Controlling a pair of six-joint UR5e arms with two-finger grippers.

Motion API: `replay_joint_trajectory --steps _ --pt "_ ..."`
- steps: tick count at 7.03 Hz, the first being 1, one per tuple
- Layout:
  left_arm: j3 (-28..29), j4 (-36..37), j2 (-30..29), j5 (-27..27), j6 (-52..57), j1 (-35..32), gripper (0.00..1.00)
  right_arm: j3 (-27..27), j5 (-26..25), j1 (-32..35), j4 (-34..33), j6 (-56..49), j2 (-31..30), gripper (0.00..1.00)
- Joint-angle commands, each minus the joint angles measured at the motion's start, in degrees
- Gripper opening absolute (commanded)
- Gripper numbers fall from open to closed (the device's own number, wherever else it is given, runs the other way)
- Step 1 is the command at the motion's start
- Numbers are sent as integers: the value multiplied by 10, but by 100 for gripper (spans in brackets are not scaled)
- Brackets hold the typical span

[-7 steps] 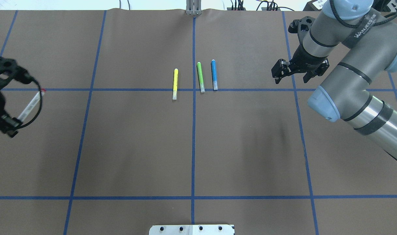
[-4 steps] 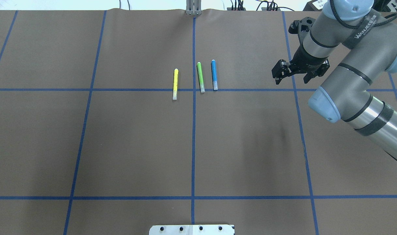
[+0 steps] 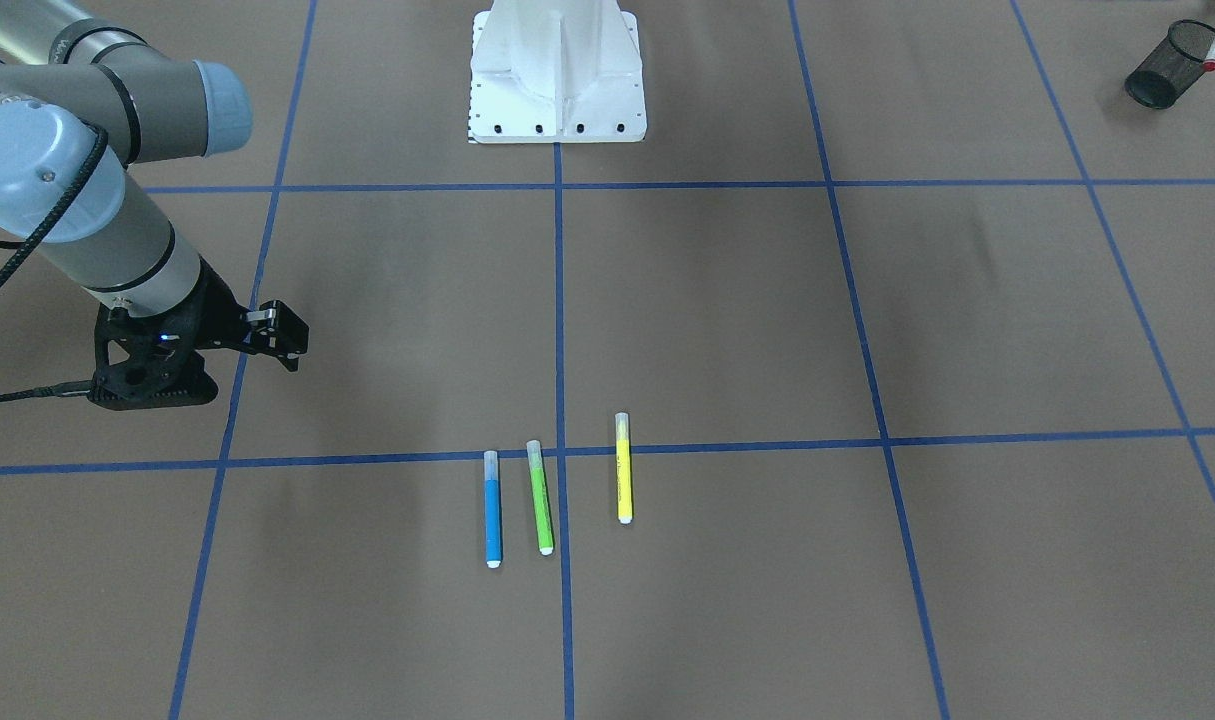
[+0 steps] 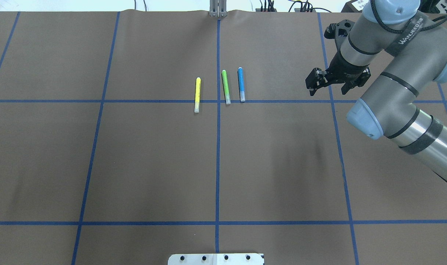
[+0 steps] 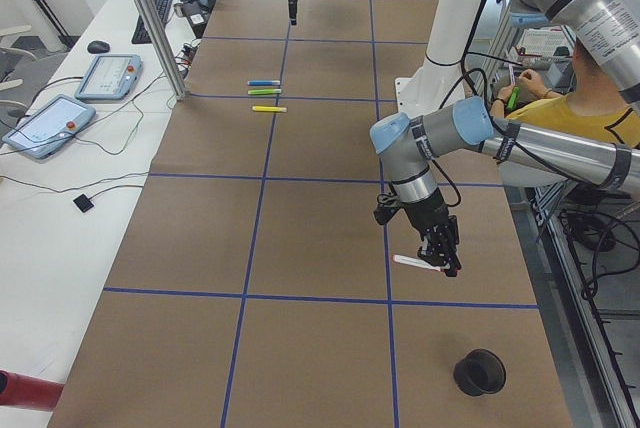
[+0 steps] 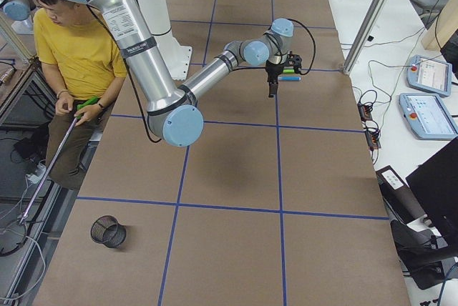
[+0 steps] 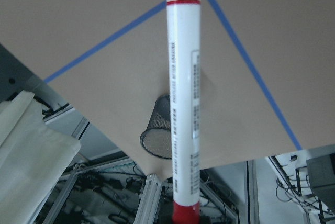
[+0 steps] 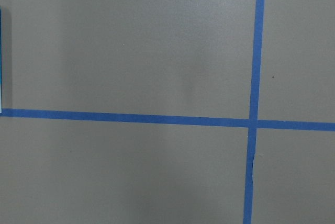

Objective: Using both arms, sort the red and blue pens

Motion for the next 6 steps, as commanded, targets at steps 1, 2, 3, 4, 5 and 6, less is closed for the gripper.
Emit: replay_joint_trajectory --steps 1,2,3,4,5,6 --pt "41 -1 34 50 -29 2 0 2 0 -3 0 0 0 100" --pt "73 -7 34 53 -36 5 0 4 0 -4 0 1 -1 100" --pt "95 -8 34 54 -37 7 0 4 0 -5 0 1 -1 100" --pt "120 -20 34 53 -37 7 0 4 -2 -8 0 0 -2 100" --pt "149 -41 35 51 -37 7 0 5 -3 -12 0 1 -2 100" --pt "173 -59 35 46 -32 8 0 10 -4 -13 0 1 -4 100"
